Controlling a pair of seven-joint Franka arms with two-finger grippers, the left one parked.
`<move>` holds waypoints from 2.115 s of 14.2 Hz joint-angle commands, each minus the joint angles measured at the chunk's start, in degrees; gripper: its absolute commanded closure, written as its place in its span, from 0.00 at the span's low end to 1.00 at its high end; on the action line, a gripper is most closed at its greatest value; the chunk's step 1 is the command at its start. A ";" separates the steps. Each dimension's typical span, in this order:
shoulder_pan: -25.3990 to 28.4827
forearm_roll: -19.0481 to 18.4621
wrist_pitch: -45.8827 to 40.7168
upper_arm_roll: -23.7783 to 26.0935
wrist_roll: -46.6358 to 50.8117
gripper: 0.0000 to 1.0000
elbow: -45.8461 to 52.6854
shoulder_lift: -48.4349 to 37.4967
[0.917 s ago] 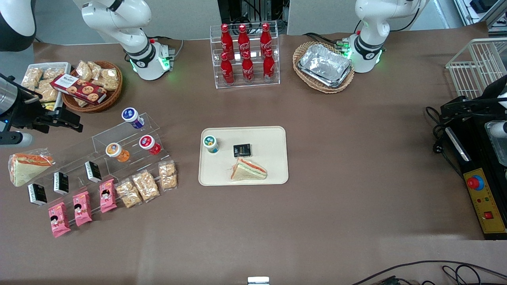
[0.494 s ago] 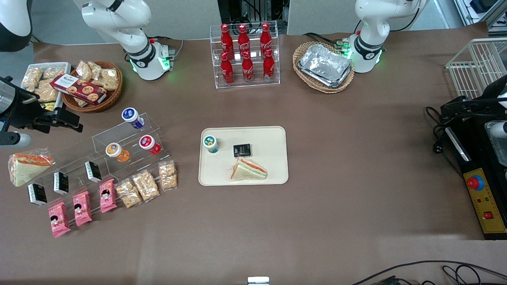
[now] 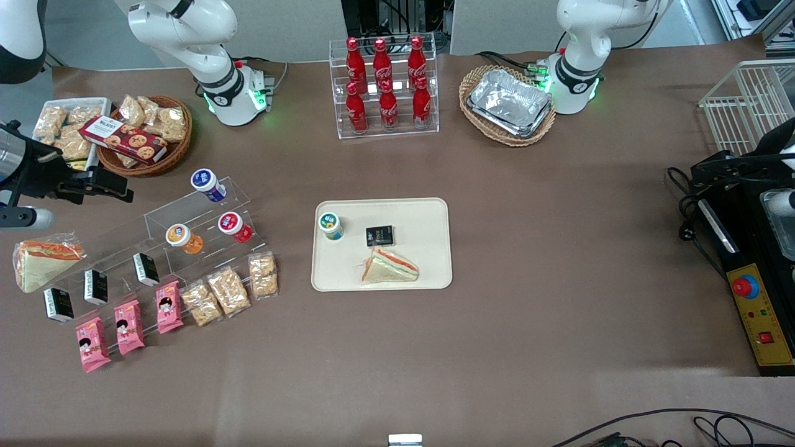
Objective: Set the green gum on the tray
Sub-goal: 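Move the right gripper up over the acrylic rack toward the tray, then reach the open right gripper over the green-capped gum bottle on the tray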
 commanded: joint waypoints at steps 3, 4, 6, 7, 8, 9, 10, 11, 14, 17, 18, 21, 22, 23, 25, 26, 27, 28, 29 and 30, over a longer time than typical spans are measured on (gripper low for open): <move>2.01 1.87 1.17 0.21 1.69 0.00 -5.50 -3.25; 2.36 1.87 2.40 0.21 1.87 0.00 -7.78 -4.30; 4.55 1.87 5.82 0.21 3.53 0.00 -13.05 -6.94; 5.95 1.87 7.06 0.21 6.24 0.00 -15.17 -7.82; 8.23 1.87 7.94 0.21 8.79 0.00 -16.67 -8.35; 9.99 1.87 8.47 0.21 10.47 0.00 -17.64 -8.44; 11.23 1.87 9.09 0.21 11.18 0.00 -18.34 -8.27; 12.55 1.87 9.96 0.21 11.27 0.00 -19.39 -8.18; 15.97 1.87 13.13 0.21 12.15 0.00 -21.86 -7.83; 16.78 1.87 14.89 0.30 12.24 0.00 -22.48 -6.69; 16.78 1.87 14.98 0.39 12.24 0.00 -22.39 -6.34; 18.00 2.48 15.94 0.56 12.24 0.00 -22.48 -5.02; 18.88 3.53 17.34 0.48 12.24 0.00 -23.09 -4.58; 19.50 4.32 19.62 0.47 12.33 0.00 -24.66 -4.49; 21.43 4.77 24.72 0.47 13.55 0.00 -28.09 -4.49; 22.65 4.77 26.39 0.47 14.60 0.00 -28.98 -4.32; 23.54 4.77 27.45 0.47 16.09 0.00 -29.33 -3.79; 24.33 4.77 27.98 0.47 17.41 0.00 -29.34 -2.92; 25.55 4.77 28.95 0.47 18.21 0.00 -29.34 -2.04; 26.18 4.77 30.09 0.47 18.48 0.00 -29.34 -0.99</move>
